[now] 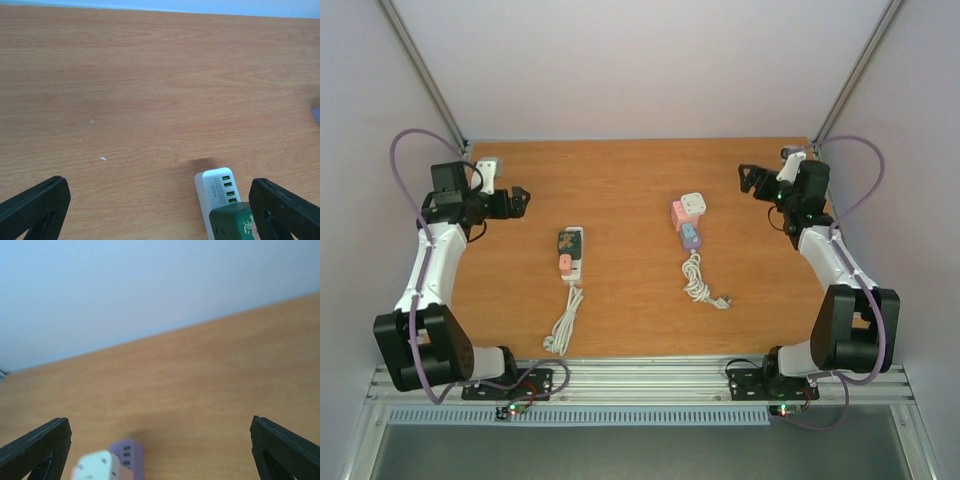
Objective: Pull the plug off the socket
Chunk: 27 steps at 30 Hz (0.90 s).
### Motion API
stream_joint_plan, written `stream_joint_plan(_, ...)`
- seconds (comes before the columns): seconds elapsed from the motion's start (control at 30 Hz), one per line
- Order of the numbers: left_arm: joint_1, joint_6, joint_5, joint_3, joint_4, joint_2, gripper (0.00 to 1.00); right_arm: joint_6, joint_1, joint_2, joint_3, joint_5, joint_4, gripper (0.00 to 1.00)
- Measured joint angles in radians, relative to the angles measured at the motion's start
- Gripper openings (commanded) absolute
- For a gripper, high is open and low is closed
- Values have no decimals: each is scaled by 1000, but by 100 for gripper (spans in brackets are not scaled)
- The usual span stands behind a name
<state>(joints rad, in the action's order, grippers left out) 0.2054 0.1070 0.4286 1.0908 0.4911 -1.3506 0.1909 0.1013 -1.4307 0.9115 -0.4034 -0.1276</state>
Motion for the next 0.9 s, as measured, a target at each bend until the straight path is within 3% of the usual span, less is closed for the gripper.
stream_joint_plan(0.17, -8, 75, 7, 0, 51, 51, 100, 8, 2, 48, 138, -62, 126, 99)
stream_joint_plan(0.4, -14, 262, 38, -6, 188, 103, 100, 120, -57, 56, 297, -268, 362, 99)
stream_joint_plan(0.63, -15, 383, 64, -92, 285, 152, 100, 259, -340, 45, 315, -355, 535, 99)
stream_joint_plan(0.77, -11, 401, 70, -139, 318, 182, 100, 325, -532, 16, 332, -319, 603, 98)
stream_joint_plan(0.9, 11, 401, 73, -151, 330, 195, 100, 380, -742, -19, 346, -246, 639, 91)
